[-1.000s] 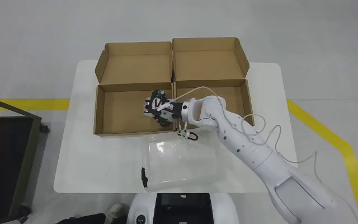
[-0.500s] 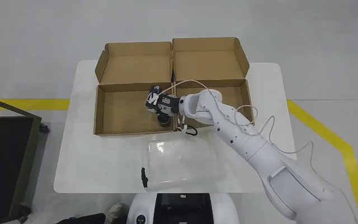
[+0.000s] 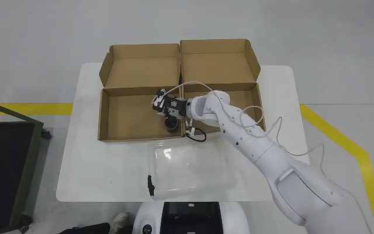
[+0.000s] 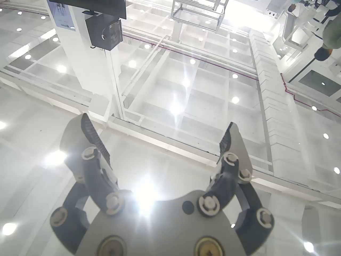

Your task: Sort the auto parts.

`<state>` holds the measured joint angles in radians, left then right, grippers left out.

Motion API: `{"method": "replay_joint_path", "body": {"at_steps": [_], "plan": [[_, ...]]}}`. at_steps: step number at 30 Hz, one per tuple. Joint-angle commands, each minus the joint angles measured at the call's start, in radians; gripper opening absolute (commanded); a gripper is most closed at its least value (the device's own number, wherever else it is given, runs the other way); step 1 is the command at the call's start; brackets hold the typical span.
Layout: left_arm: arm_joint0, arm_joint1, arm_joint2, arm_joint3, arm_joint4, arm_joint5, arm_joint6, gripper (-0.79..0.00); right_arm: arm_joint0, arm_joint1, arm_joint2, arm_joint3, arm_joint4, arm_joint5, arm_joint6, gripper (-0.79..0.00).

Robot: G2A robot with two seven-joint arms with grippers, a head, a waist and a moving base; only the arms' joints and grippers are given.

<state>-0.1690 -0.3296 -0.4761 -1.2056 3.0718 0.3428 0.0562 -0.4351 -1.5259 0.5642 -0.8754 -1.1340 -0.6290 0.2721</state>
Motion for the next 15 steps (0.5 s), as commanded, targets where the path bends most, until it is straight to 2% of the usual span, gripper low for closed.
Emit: {"method": "replay_joint_path", "body": {"at_steps": [1, 8, 15], "plan": [[0.000, 0.000, 0.000, 0.000, 0.000, 0.000, 0.000, 0.000, 0.004, -0.004, 0.000, 0.008, -0.004, -0.003, 0.000, -0.554], [0.000, 0.000, 0.000, 0.000, 0.000, 0.000, 0.000, 0.000, 0.009, -0.015, 0.004, 0.027, -0.017, -0.010, -0.005, -0.489], [0.000, 0.000, 0.000, 0.000, 0.000, 0.000, 0.000, 0.000, 0.009, -0.014, 0.030, -0.004, -0.028, -0.017, -0.027, -0.459]]}}
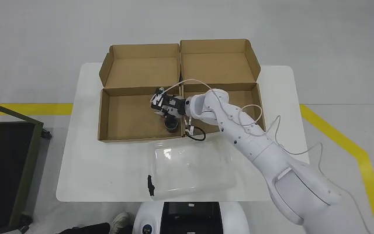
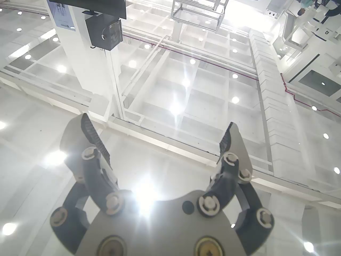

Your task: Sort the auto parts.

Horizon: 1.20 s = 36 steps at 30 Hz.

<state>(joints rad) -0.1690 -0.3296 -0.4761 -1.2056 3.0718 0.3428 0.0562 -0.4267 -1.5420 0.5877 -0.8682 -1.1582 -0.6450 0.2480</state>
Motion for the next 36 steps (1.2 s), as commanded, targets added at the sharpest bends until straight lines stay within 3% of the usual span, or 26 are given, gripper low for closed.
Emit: {"method": "replay_joint_path", "body": {"at_steps": [1, 13, 23, 24, 25, 26, 28, 36], "plan": [[0.000, 0.000, 0.000, 0.000, 0.000, 0.000, 0.000, 0.000, 0.000, 0.003, 0.011, -0.021, -0.005, -0.003, -0.005, -0.449], [0.000, 0.000, 0.000, 0.000, 0.000, 0.000, 0.000, 0.000, -0.103, 0.075, 0.161, -0.335, -0.039, -0.055, 0.056, -0.422], [0.000, 0.000, 0.000, 0.000, 0.000, 0.000, 0.000, 0.000, -0.322, 0.160, 0.381, -0.711, -0.036, -0.107, 0.186, -0.394], [0.000, 0.000, 0.000, 0.000, 0.000, 0.000, 0.000, 0.000, -0.341, 0.166, 0.399, -0.738, -0.035, -0.112, 0.194, -0.363], [0.000, 0.000, 0.000, 0.000, 0.000, 0.000, 0.000, 0.000, -0.352, 0.170, 0.411, -0.758, -0.038, -0.114, 0.201, -0.268], [0.000, 0.000, 0.000, 0.000, 0.000, 0.000, 0.000, 0.000, -0.371, 0.176, 0.429, -0.784, -0.035, -0.117, 0.206, -0.123], [0.000, 0.000, 0.000, 0.000, 0.000, 0.000, 0.000, 0.000, -0.407, 0.187, 0.465, -0.832, -0.035, -0.123, 0.221, 0.000], [0.000, 0.000, 0.000, 0.000, 0.000, 0.000, 0.000, 0.000, -0.552, 0.227, 0.617, -0.979, -0.037, -0.146, 0.247, 0.000]]}}
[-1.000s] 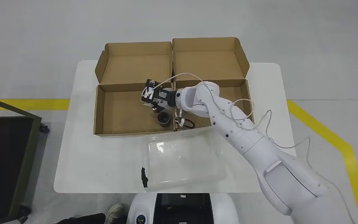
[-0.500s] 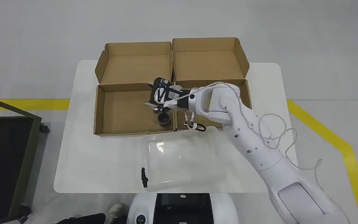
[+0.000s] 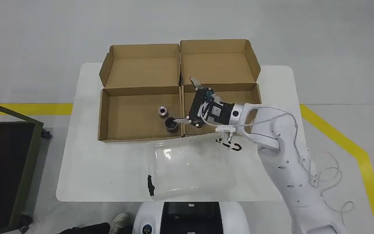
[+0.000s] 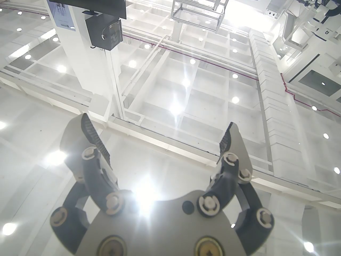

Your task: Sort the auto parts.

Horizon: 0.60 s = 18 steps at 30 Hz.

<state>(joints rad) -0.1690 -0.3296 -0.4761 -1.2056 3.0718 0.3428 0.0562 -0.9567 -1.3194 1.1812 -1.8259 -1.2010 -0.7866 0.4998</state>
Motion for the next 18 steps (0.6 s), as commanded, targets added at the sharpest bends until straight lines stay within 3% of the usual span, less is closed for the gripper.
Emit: {"method": "replay_joint_path", "body": {"at_steps": [1, 8, 18], "plan": [[0.000, 0.000, 0.000, 0.000, 0.000, 0.000, 0.000, 0.000, -0.042, 0.010, 0.047, -0.044, 0.005, -0.012, -0.007, 0.000], [0.000, 0.000, 0.000, 0.000, 0.000, 0.000, 0.000, 0.000, -0.199, 0.043, 0.223, -0.167, -0.024, -0.012, -0.053, 0.000], [0.000, 0.000, 0.000, 0.000, 0.000, 0.000, 0.000, 0.000, -0.410, 0.072, 0.443, -0.224, -0.097, 0.047, -0.163, 0.000]]}}
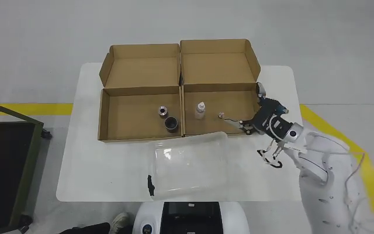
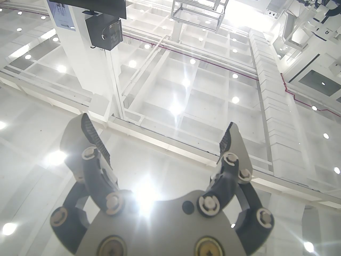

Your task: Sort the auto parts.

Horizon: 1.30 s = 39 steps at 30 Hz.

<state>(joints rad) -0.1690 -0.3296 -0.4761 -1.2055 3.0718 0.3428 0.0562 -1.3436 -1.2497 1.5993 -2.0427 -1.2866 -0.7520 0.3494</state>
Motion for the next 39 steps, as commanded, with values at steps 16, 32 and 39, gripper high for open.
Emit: {"method": "replay_joint_path", "body": {"at_steps": [16, 32, 39], "plan": [[0.000, 0.000, 0.000, 0.000, 0.000, 0.000, 0.000, 0.000, -0.249, 0.027, 0.247, -0.058, -0.041, 0.069, -0.110, 0.000], [0.000, 0.000, 0.000, 0.000, 0.000, 0.000, 0.000, -0.001, -0.292, 0.032, 0.279, -0.069, -0.039, 0.081, -0.123, 0.000], [0.000, 0.000, 0.000, 0.000, 0.000, 0.000, 0.000, -0.001, -0.292, 0.032, 0.279, -0.069, -0.039, 0.081, -0.123, 0.000]]}}
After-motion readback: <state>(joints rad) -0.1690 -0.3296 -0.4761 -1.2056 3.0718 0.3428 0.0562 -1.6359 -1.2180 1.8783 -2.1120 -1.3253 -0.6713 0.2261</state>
